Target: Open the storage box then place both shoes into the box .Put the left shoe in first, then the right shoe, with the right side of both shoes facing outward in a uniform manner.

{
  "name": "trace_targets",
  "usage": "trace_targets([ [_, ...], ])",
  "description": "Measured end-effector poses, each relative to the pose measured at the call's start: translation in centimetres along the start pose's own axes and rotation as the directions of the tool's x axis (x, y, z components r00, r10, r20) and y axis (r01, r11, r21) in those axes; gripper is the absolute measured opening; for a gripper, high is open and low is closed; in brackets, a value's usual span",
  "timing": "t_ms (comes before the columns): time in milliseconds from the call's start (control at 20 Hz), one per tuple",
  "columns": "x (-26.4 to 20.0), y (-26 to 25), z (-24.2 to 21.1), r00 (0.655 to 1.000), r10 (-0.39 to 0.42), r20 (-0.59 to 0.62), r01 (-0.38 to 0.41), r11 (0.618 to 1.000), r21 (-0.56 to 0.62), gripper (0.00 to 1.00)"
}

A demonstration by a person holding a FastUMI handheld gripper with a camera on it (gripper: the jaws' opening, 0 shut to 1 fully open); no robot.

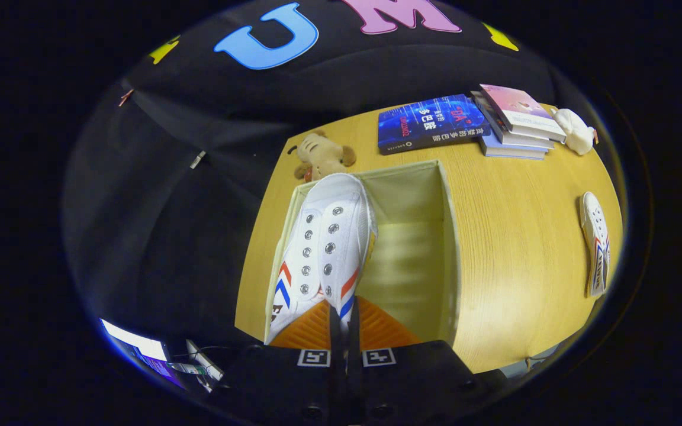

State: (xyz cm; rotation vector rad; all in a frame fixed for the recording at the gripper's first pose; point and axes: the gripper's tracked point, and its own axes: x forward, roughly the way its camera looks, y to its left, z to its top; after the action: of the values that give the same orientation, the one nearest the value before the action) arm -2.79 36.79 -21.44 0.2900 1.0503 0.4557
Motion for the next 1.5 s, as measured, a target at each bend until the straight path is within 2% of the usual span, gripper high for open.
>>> trace_targets([
  [350,5.3,-0.7,-2.5,0.988,-0.120,-0.097,0.114,0.992,-0.060,0.05],
  [500,6.4,0.0,-3.5,0.986,-0.114,-0.122,0.102,0.989,-0.103,0.12],
  [550,6.8,1.0,-3.6,0.991,-0.074,-0.113,0.061,0.992,-0.113,0.16],
  [650,5.9,2.0,-2.8,0.995,-0.024,-0.097,0.011,0.991,-0.134,0.47],
  [750,4.5,1.8,-1.7,0.998,-0.013,-0.059,0.002,0.984,-0.179,0.76],
  [800,3.5,1.5,-1.1,0.999,-0.003,-0.034,-0.003,0.980,-0.198,0.97],
  [1150,-6.9,-3.4,2.5,0.989,0.064,0.133,-0.024,0.958,-0.285,0.99],
  [1500,-14.8,-14.2,5.2,0.964,0.010,0.265,0.084,0.936,-0.341,0.99],
])
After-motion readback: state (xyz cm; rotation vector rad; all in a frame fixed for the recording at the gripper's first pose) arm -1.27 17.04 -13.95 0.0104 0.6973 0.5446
